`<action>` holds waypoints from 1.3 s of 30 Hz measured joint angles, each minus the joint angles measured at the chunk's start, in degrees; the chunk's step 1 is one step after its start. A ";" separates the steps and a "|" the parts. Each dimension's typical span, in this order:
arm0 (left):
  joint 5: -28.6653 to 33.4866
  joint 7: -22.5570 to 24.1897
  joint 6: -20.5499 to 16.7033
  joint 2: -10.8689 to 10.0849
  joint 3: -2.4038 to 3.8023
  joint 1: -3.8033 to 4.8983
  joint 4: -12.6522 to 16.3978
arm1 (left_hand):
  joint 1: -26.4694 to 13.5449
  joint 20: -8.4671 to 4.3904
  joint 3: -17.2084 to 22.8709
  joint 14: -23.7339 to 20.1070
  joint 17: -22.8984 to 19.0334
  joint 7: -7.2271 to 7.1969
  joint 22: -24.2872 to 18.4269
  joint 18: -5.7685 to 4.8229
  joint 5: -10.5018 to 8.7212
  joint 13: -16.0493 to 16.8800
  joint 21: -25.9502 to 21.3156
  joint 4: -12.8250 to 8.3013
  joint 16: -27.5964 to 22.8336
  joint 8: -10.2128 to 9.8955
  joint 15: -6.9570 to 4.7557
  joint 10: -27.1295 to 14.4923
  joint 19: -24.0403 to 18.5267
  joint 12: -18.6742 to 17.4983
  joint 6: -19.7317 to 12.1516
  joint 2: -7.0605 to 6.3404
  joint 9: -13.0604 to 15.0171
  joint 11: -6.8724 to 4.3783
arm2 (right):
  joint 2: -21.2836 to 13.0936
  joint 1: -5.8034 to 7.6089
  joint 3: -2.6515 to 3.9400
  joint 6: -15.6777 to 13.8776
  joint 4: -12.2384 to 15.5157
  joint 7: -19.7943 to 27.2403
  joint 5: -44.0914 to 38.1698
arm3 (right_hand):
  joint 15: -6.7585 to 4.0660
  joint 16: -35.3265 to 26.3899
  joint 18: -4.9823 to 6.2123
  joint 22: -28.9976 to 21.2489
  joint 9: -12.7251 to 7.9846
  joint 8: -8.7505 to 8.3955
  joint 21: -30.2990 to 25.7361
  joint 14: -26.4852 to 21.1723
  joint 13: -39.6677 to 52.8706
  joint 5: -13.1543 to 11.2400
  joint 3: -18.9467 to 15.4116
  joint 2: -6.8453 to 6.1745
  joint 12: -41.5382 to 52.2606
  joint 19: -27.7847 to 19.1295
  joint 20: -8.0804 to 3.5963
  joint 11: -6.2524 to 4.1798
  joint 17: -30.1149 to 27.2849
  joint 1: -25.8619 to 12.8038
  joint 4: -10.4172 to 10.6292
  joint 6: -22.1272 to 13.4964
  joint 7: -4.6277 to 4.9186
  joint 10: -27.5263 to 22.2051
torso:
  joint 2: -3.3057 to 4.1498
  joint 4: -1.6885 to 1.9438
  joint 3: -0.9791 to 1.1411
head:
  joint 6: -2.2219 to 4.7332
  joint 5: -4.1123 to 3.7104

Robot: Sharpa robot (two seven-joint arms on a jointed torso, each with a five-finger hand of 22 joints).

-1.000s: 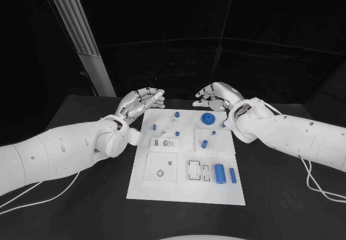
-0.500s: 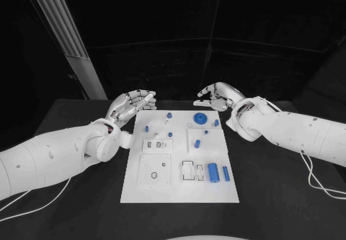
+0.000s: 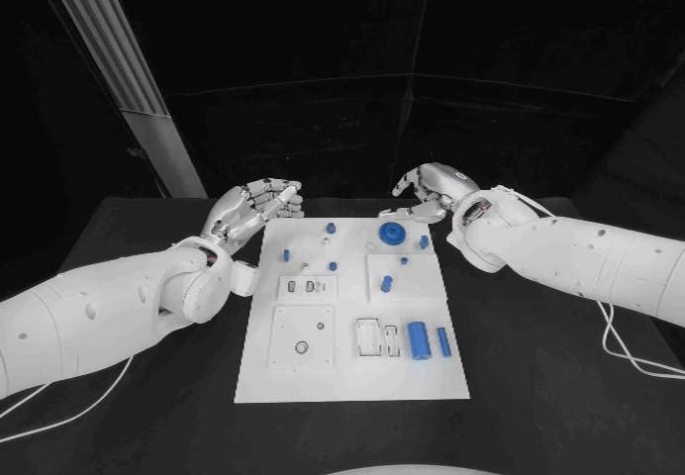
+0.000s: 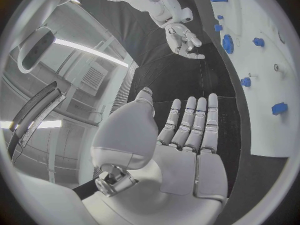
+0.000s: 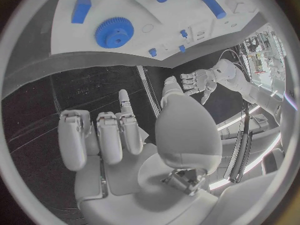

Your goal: Assemble the parts on the task board

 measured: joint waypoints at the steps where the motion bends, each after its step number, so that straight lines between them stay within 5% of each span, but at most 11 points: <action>1: 0.00 0.00 0.01 -0.02 0.00 0.00 0.03 | 0.00 0.00 0.00 0.00 0.00 0.00 0.00 0.00 0.00 0.00 0.00 0.00 0.00 0.00 0.00 0.00 0.00 0.00 0.00 0.00 0.00 0.00 | 0.29 -0.01 -0.01 0.00 -0.36 -0.39 -1.12 | 0.00 0.00 -0.30 0.00 0.07 0.00 0.19 0.00 0.00 0.29 1.17 0.05 0.00 0.00 0.00 0.00 0.00 1.01 -0.03 0.50 0.01 0.00 | 0.02 0.00 -0.01 | -0.04 0.01; 9: 0.00 0.00 0.05 -0.31 0.00 -0.02 0.15 | 0.00 0.00 0.00 -0.12 -0.01 0.00 0.01 0.00 0.00 0.01 0.00 0.00 0.00 0.00 0.12 0.00 0.00 0.00 0.00 0.00 0.05 0.00 | 1.51 -0.27 -0.05 1.24 -1.74 -3.79 -5.58 | -0.21 0.00 -0.29 0.00 -0.03 -1.76 0.25 0.21 0.00 4.08 7.87 1.52 0.00 0.20 -0.21 0.01 -0.01 9.52 -0.40 2.37 0.34 -0.02 | 0.04 0.00 0.03 | -0.29 0.02; 23: 0.00 0.00 0.04 -0.43 0.00 -0.02 0.14 | -0.25 0.00 0.00 -0.20 -0.05 0.00 -0.04 0.00 0.23 0.01 0.00 0.00 0.22 0.00 0.21 -0.20 0.00 0.21 0.00 0.25 0.05 0.21 | 2.80 -0.44 -0.05 6.97 -2.62 -8.62 -7.54 | -0.21 0.00 -0.27 -0.01 -1.07 -5.71 0.25 0.20 -0.01 10.45 7.87 0.60 0.00 0.20 -0.21 0.94 -0.02 10.50 -0.40 0.52 1.58 -0.11 | -0.04 0.00 0.02 | -0.82 0.39; 39: -0.01 0.00 0.03 -0.44 0.00 -0.02 0.08 | -0.25 0.00 0.00 -0.20 -0.05 0.00 -0.03 0.00 0.23 0.01 0.00 0.00 0.22 0.00 0.21 -0.40 0.00 0.21 0.00 0.25 0.11 0.00 | 3.73 -0.64 -0.05 11.86 -3.30 -11.21 -7.81 | -0.21 0.00 -0.26 -0.02 -1.13 -6.53 0.25 0.20 -0.01 10.07 6.95 0.00 0.00 0.19 -0.20 0.93 -0.02 12.31 -0.47 0.53 1.58 -0.11 | -0.07 0.02 -0.02 | -1.21 0.15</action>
